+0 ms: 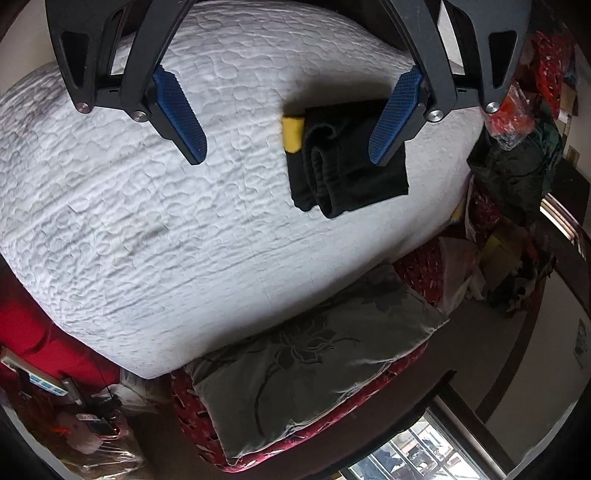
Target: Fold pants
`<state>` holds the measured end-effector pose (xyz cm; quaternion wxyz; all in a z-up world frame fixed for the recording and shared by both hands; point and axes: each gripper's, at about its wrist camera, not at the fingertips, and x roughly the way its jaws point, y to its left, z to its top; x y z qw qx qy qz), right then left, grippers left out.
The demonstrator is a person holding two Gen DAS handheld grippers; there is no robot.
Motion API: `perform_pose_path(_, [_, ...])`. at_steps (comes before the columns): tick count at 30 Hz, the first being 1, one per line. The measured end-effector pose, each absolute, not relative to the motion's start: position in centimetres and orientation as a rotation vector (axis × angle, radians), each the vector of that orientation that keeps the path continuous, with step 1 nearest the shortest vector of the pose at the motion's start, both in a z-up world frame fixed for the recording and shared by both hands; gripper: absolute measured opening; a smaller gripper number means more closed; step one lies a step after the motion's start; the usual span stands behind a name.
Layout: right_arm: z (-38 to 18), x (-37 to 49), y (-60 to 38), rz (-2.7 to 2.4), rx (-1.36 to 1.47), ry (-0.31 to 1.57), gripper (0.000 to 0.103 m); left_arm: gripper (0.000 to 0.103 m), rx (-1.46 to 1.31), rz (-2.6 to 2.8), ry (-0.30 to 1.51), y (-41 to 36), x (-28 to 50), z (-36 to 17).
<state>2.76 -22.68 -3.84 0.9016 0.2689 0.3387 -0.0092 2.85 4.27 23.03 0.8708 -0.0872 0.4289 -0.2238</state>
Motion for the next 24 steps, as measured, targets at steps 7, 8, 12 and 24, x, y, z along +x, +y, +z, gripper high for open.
perform_pose_path(7, [-5.3, 5.9, -22.1, 0.021, 0.591, 0.761, 0.092, 0.089, -0.260, -0.301, 1.168, 9.4, 12.1, 0.8])
perform_pose_path(8, [-5.7, 6.8, -21.8, 0.030, 0.589, 0.782, 0.092, 0.089, -0.266, -0.289, 1.184, 9.8, 12.6, -1.0])
perform_pose_path(12, [-7.5, 10.3, -20.1, 0.035, 0.563, 0.858, 0.092, 0.089, -0.218, -0.245, 1.212, 10.0, 13.8, -5.8])
perform_pose_path(24, [-11.2, 16.1, -17.1, 0.047, 0.523, 0.973, 0.085, 0.087, -0.256, -0.324, 1.260, 8.2, 18.5, -10.0])
